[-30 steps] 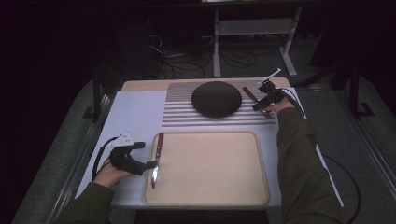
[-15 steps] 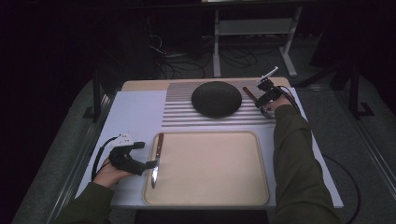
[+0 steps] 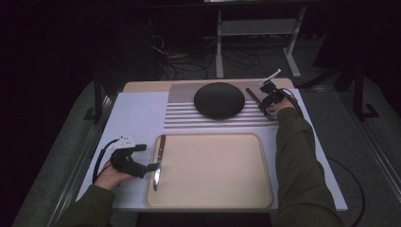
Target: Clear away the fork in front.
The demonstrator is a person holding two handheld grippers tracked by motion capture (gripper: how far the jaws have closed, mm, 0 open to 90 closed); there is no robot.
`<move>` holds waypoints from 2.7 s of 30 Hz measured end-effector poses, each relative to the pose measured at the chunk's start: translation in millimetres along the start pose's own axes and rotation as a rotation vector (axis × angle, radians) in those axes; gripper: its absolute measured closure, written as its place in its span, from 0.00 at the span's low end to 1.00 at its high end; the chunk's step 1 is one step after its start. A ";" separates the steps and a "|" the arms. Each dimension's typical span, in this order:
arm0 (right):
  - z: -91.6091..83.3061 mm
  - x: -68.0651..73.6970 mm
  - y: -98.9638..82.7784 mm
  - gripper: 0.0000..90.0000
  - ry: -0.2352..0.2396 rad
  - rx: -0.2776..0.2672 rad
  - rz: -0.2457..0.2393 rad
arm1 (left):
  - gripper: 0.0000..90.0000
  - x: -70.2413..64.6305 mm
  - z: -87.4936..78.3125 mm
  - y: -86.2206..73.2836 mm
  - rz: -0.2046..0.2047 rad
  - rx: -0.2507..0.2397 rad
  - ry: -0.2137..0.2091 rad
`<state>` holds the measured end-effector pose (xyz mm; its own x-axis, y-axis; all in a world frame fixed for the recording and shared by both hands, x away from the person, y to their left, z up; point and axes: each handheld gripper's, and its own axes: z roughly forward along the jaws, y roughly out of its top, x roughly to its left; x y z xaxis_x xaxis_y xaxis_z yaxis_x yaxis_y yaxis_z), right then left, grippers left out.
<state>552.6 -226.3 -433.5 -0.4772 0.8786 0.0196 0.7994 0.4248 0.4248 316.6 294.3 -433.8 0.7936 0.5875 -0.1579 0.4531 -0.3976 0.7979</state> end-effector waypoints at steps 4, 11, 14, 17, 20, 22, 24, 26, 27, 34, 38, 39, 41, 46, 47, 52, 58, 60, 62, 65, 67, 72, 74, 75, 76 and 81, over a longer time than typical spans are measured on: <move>0.0 2.0 -0.7 0.89 -0.010 -0.003 -0.005 | 0.00 -0.5 -0.1 -0.1 0.001 -0.001 0.001; -0.4 1.6 -5.7 0.91 -0.003 -0.032 0.042 | 0.00 -0.7 0.1 -0.3 0.001 0.002 0.001; -0.8 2.1 -6.5 0.91 -0.004 -0.032 0.055 | 0.00 -0.8 0.4 -0.5 0.000 0.002 0.001; -1.0 2.8 -6.0 0.92 -0.010 -0.028 0.062 | 0.00 -0.7 0.0 -0.5 0.001 0.002 0.002; -1.7 2.1 -6.8 0.92 -0.001 -0.031 0.070 | 0.00 -0.7 -0.6 -0.8 -0.001 -0.002 0.001; -3.4 1.5 -8.1 0.92 0.009 -0.039 0.072 | 0.00 -0.5 -0.9 -0.9 -0.002 -0.003 0.002; -6.9 1.3 -9.6 0.92 0.022 -0.059 0.076 | 0.00 -0.3 -1.2 -0.8 -0.004 -0.004 0.002; -12.3 1.8 -11.3 0.92 0.028 -0.077 0.079 | 0.00 -0.4 -1.5 -0.6 -0.003 -0.005 0.004; -15.2 2.4 -12.4 0.92 0.035 -0.082 0.078 | 0.00 -0.5 -1.5 -0.6 -0.003 -0.006 0.004; -43.5 20.4 -25.0 0.91 0.077 -0.128 0.023 | 0.00 -0.7 0.0 2.6 -0.010 -0.013 -0.002; -60.1 40.4 -34.0 0.91 0.095 -0.148 -0.018 | 0.00 -1.3 1.1 4.2 -0.007 -0.008 -0.007; -63.8 46.0 -36.1 0.91 0.101 -0.154 -0.033 | 0.00 -1.5 1.1 5.0 -0.010 -0.013 -0.009; -70.7 56.7 -40.7 0.91 0.102 -0.163 -0.058 | 0.00 -1.9 1.2 7.6 -0.014 -0.017 -0.012; -84.0 80.1 -53.2 0.91 0.117 -0.187 -0.102 | 0.00 -2.1 6.0 16.0 -0.016 -0.014 -0.032; -86.9 85.1 -55.7 0.91 0.117 -0.191 -0.116 | 0.00 -2.2 7.3 17.9 -0.014 -0.013 -0.035; -98.9 106.8 -68.0 0.91 0.147 -0.216 -0.158 | 0.00 -6.9 15.2 29.2 -0.018 -0.020 -0.062; -105.4 130.2 -78.9 0.91 0.185 -0.248 -0.190 | 0.00 -15.9 27.0 46.5 0.005 -0.024 -0.091; -106.3 137.3 -81.8 0.91 0.188 -0.256 -0.198 | 0.00 -19.1 31.4 52.2 0.003 -0.031 -0.101; -106.9 144.1 -84.6 0.91 0.191 -0.257 -0.210 | 0.00 -22.9 36.2 57.9 0.012 -0.035 -0.107; -108.0 153.1 -88.8 0.91 0.196 -0.263 -0.220 | 0.00 -29.2 43.7 64.2 0.017 -0.043 -0.119; -108.3 159.7 -91.8 0.91 0.202 -0.267 -0.220 | 0.00 -33.0 49.1 67.3 0.014 -0.045 -0.128; -104.7 175.0 -101.1 0.91 0.238 -0.292 -0.219 | 0.00 -39.7 60.7 74.4 0.009 -0.052 -0.137; -102.1 181.6 -104.8 0.91 0.251 -0.292 -0.224 | 0.00 -41.3 65.1 76.4 0.001 -0.063 -0.143; -100.6 184.7 -106.2 0.91 0.260 -0.294 -0.232 | 0.00 -42.0 67.8 77.0 -0.001 -0.063 -0.144; -99.4 188.1 -107.3 0.91 0.266 -0.292 -0.239 | 0.00 -42.8 70.9 77.3 -0.005 -0.058 -0.147; -96.4 200.2 -109.7 0.91 0.293 -0.307 -0.255 | 0.00 -45.7 84.6 78.8 -0.018 -0.038 -0.167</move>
<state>334.2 -118.1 -389.0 -0.7616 0.6378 0.1152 0.5202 0.4955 0.6956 350.3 176.5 -412.9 0.8434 0.4678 -0.2643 0.4547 -0.3593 0.8150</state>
